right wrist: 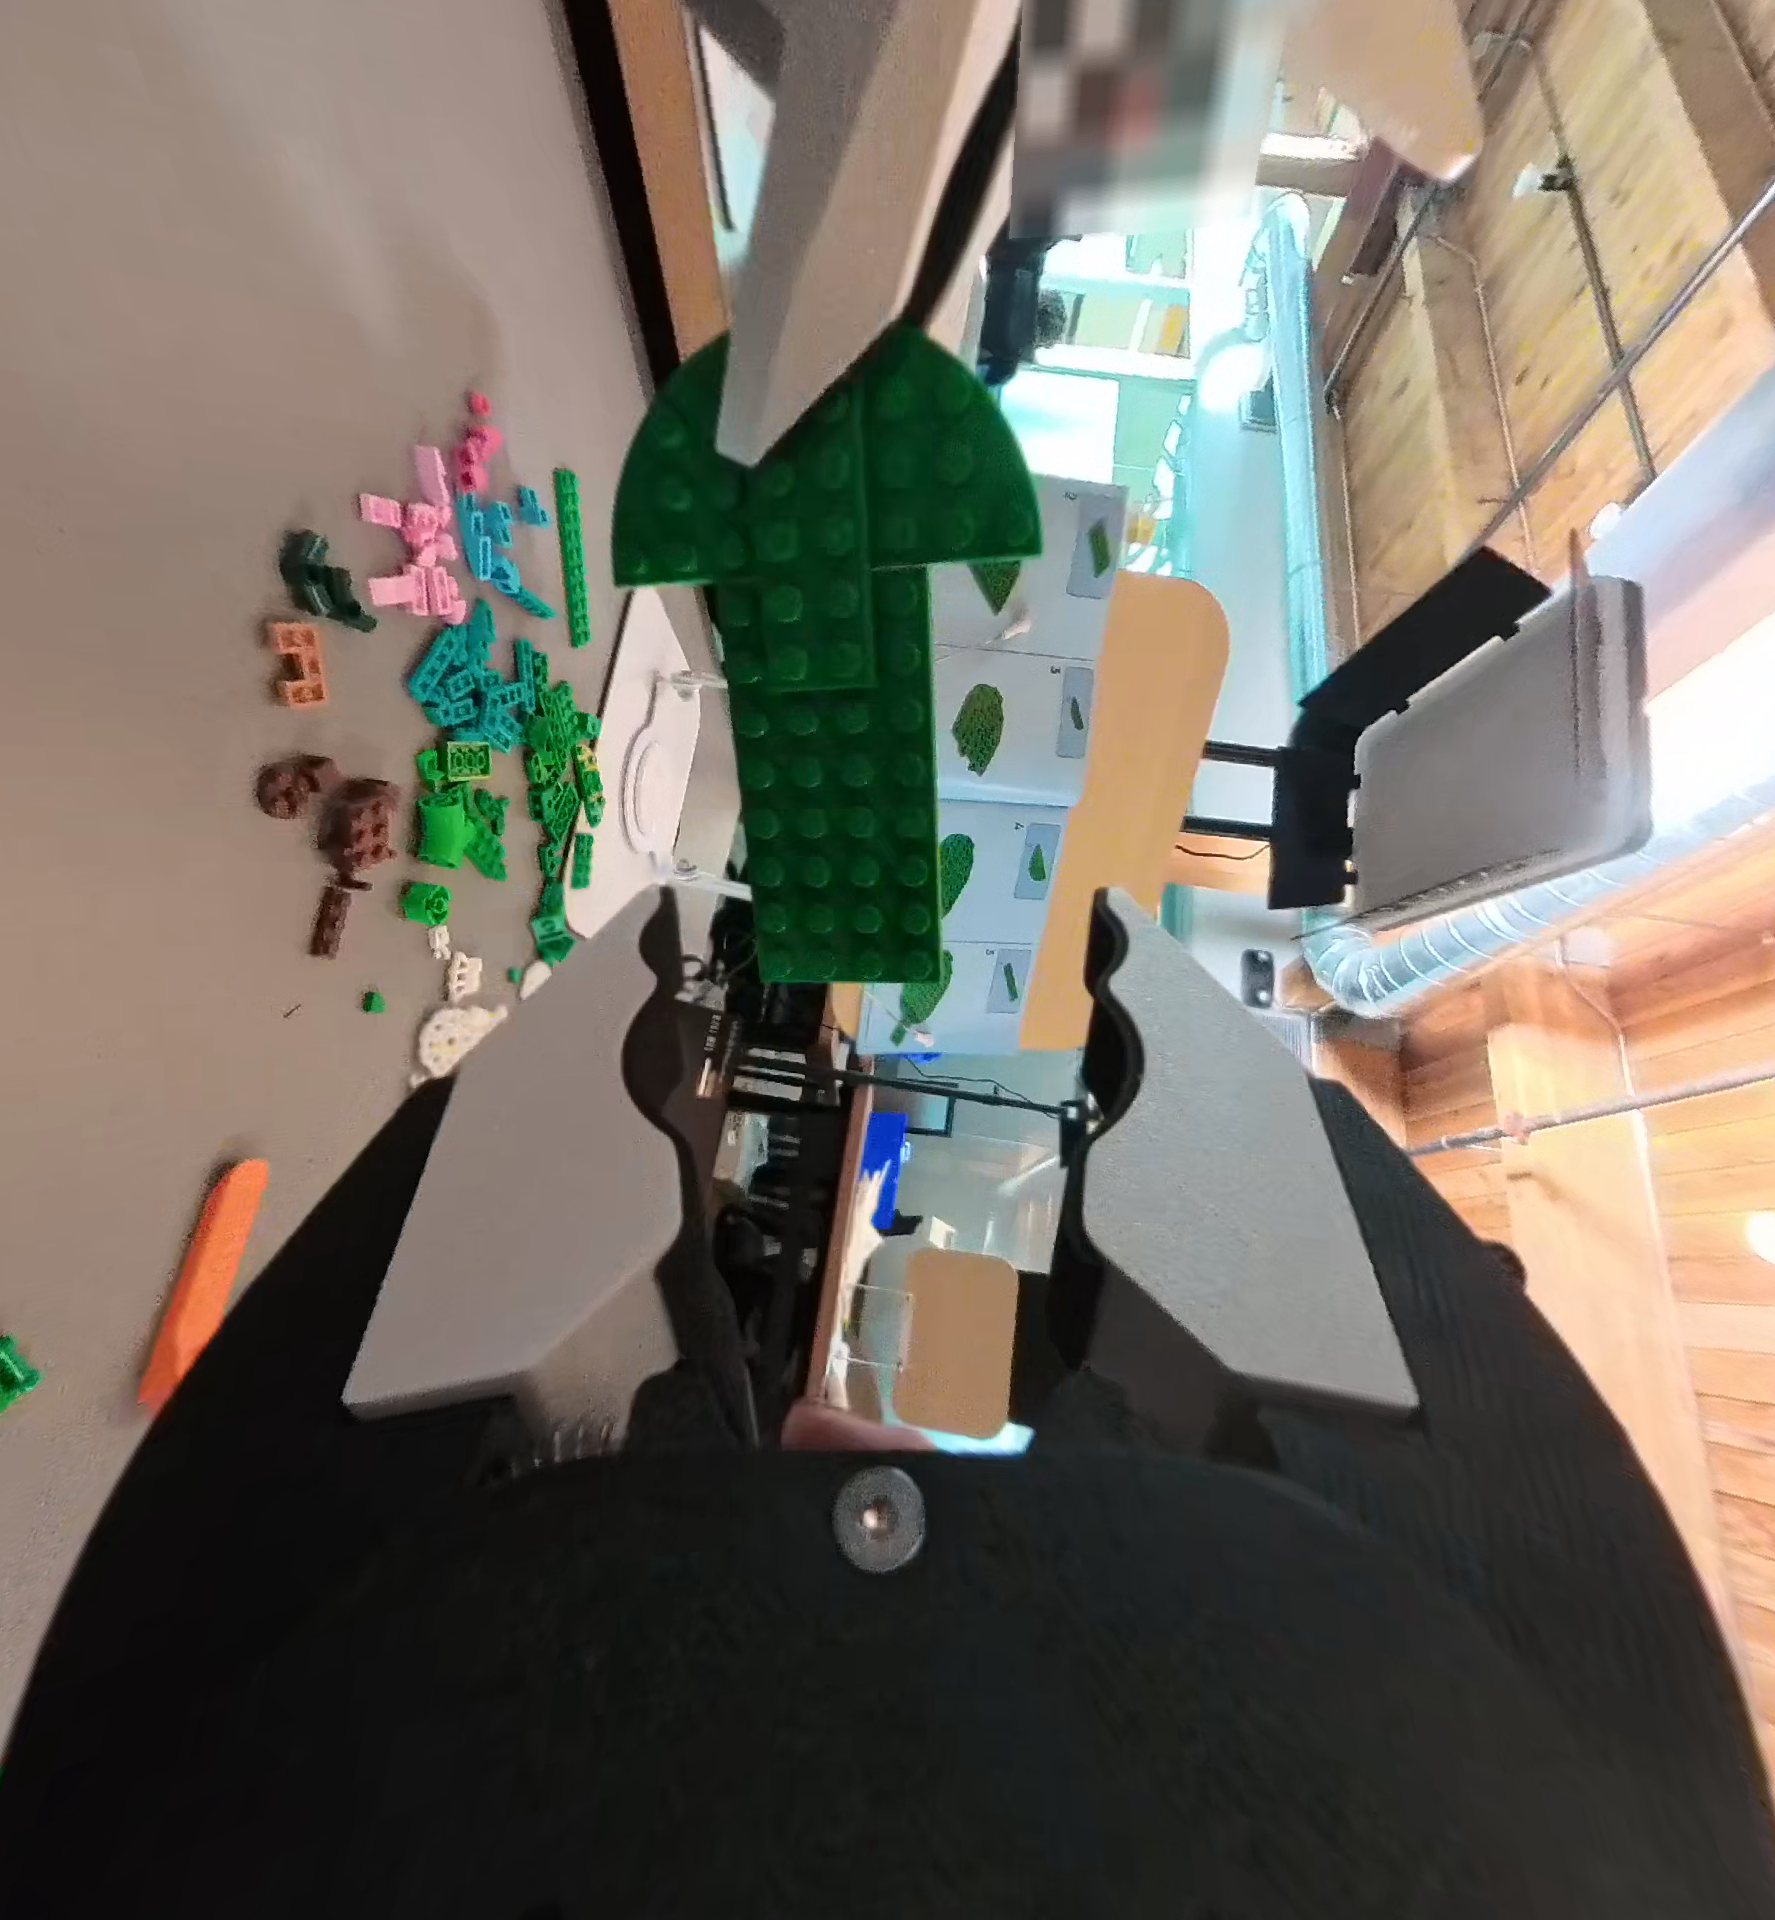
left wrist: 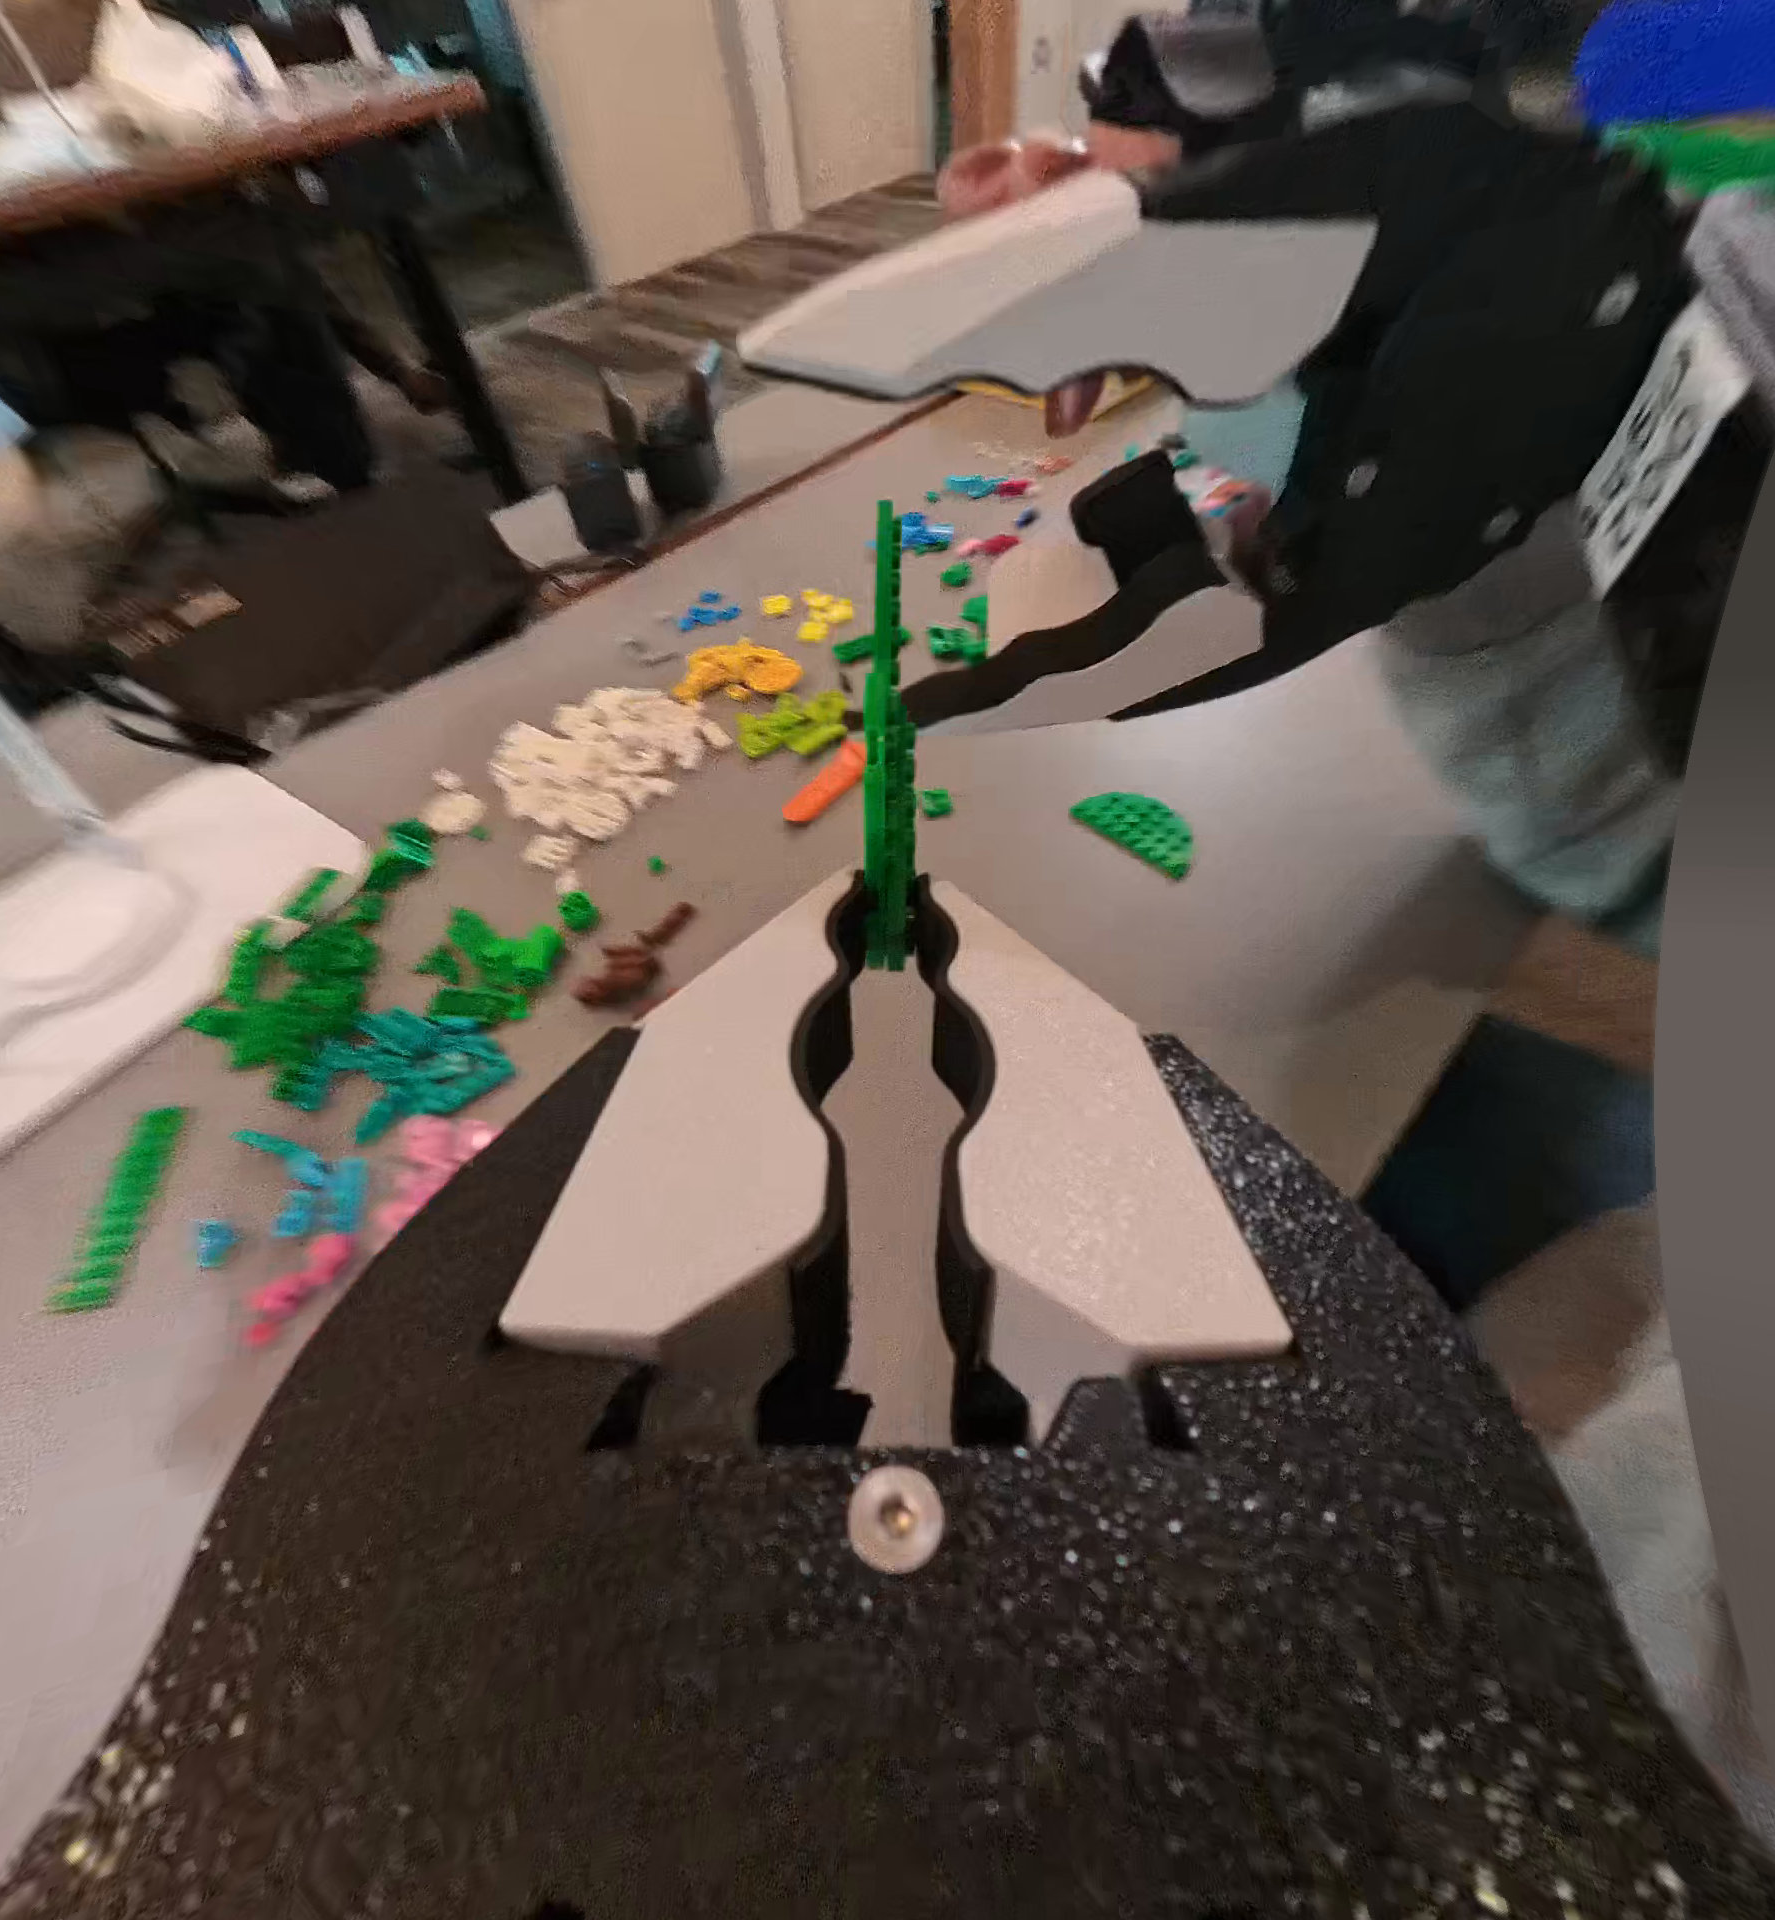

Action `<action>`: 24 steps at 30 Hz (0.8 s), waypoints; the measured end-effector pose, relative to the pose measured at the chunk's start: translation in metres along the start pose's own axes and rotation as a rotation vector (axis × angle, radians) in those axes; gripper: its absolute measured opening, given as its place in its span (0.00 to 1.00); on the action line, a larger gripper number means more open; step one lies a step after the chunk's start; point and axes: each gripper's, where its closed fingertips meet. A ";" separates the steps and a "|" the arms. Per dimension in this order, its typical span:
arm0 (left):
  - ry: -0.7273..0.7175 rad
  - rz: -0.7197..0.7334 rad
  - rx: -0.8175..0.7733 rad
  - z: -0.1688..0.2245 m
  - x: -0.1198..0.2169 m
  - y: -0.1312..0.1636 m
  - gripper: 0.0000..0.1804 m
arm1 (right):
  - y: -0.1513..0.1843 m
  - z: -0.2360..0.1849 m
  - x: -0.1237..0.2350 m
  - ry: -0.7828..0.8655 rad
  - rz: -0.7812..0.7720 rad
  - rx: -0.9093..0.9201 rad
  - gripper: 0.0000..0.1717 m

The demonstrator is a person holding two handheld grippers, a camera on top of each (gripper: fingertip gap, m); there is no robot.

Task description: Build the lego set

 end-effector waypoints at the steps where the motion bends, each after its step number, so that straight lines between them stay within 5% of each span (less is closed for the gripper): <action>1: 0.048 -0.002 0.063 0.001 0.000 0.002 0.03 | -0.002 -0.005 -0.001 -0.013 0.005 0.018 0.42; 6: 0.367 0.067 0.305 0.023 0.005 -0.001 0.03 | -0.018 -0.019 -0.004 -0.045 0.079 0.053 0.29; 8: 0.368 0.052 0.300 0.022 0.003 0.006 0.03 | -0.022 -0.021 -0.002 -0.058 0.106 0.047 0.19; 11: 0.347 0.053 0.253 0.022 0.000 0.013 0.05 | -0.023 -0.036 -0.003 -0.193 0.118 -0.064 0.19; 13: 0.251 0.050 0.225 0.010 -0.005 0.017 0.23 | -0.025 -0.045 -0.006 -0.286 0.137 -0.182 0.19; 17: -0.015 0.053 -0.047 -0.010 -0.008 0.024 0.47 | -0.030 -0.056 -0.009 -0.428 0.212 -0.396 0.19; 24: -0.368 0.067 -0.729 -0.001 0.002 0.013 0.40 | -0.039 -0.063 0.002 -0.578 0.296 -0.533 0.19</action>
Point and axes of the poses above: each gripper's, where its closed fingertips meet, x back along the fingers, y out of its underside, z = x × y across the jaws, and after that the axes turned 6 degrees about -z, right-handed
